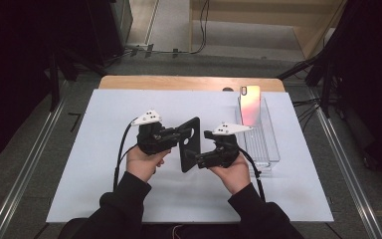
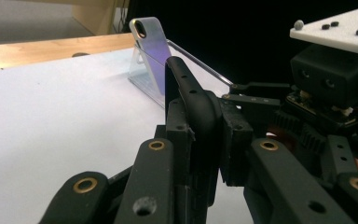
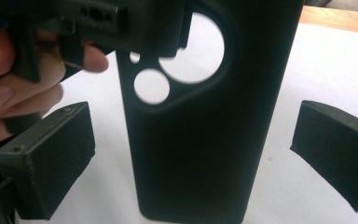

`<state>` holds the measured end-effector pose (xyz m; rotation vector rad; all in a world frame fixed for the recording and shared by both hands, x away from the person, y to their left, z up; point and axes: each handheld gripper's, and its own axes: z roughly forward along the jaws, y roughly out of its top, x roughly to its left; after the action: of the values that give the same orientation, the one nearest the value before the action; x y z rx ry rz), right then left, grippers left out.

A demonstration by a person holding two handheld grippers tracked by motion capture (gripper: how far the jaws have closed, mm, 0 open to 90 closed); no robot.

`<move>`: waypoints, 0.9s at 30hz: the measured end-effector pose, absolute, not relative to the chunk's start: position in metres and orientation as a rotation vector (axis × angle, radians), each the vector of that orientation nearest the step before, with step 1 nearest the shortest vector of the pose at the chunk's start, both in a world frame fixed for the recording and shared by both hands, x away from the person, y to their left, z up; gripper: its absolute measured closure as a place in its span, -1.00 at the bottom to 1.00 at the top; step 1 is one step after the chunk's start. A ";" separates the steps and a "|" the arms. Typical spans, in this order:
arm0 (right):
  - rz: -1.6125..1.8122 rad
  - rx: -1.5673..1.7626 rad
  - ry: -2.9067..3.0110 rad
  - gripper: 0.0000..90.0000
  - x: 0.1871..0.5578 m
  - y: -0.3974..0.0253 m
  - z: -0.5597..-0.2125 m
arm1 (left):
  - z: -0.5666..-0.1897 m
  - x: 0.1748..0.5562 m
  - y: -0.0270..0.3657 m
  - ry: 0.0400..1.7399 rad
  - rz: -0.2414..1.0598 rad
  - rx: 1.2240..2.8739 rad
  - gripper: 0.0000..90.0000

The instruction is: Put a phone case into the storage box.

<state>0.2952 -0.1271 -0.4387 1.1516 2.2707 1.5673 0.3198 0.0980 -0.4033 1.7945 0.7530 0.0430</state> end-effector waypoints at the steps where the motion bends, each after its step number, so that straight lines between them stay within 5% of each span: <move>1: 1.558 1.155 2.268 -1.00 0.295 -0.127 -0.438 | -0.404 0.319 0.096 0.752 0.048 1.796 0.74; 20: 1.503 1.236 2.254 -1.00 0.298 -0.125 -0.440 | -0.409 0.308 0.080 0.761 0.010 1.801 0.74; 23: 1.517 1.213 2.260 -0.79 0.297 -0.126 -0.440 | -0.409 0.308 0.080 0.767 0.014 1.802 0.73; 27: 1.520 1.202 2.256 -0.76 0.296 -0.126 -0.439 | -0.409 0.308 0.080 0.770 0.007 1.793 0.73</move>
<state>0.2961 -0.1257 -0.4387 1.2024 2.2564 1.5202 0.3080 0.0804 -0.4094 1.7933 0.7700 0.0068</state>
